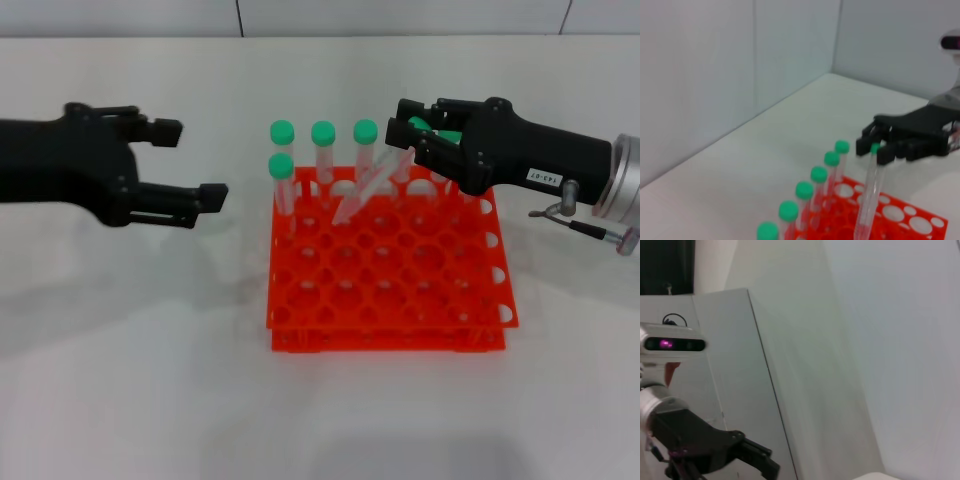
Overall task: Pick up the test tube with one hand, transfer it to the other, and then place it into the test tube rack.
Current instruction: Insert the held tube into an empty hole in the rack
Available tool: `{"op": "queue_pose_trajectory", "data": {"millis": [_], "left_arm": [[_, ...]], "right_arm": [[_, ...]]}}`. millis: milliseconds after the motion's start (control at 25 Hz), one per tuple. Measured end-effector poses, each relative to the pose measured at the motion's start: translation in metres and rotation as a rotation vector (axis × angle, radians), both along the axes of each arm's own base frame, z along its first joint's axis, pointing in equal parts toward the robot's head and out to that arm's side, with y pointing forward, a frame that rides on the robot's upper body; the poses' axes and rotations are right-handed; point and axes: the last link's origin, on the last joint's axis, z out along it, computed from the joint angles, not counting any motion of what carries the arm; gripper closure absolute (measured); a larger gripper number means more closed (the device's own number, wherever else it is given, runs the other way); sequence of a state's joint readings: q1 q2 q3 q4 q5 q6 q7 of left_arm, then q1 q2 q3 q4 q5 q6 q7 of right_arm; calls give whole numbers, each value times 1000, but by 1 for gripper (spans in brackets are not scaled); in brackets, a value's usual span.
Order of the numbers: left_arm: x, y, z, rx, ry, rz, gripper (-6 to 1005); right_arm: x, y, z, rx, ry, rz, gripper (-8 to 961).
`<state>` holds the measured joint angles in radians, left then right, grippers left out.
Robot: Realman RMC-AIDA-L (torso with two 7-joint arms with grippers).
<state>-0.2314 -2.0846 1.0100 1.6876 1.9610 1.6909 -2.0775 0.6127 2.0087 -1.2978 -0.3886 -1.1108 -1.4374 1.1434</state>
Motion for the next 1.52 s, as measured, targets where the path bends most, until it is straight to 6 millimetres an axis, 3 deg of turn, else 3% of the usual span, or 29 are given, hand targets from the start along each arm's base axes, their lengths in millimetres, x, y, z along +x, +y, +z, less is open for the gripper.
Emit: {"op": "queue_pose_trajectory", "data": {"millis": [240, 640, 1080, 1520], "left_arm": [[-25, -27, 7, 73, -23, 39, 106], [-72, -62, -4, 167, -104, 30, 106], [-138, -79, -22, 254, -179, 104, 106], [-149, -76, -25, 269, -193, 113, 106]], "right_arm": [[-11, 9, 4, -2, -65, 32, 674], [-22, 19, 10, -7, -145, 51, 667], [-36, 29, 9, -11, -182, 67, 660], [-54, 37, 9, -19, -274, 82, 653]]}}
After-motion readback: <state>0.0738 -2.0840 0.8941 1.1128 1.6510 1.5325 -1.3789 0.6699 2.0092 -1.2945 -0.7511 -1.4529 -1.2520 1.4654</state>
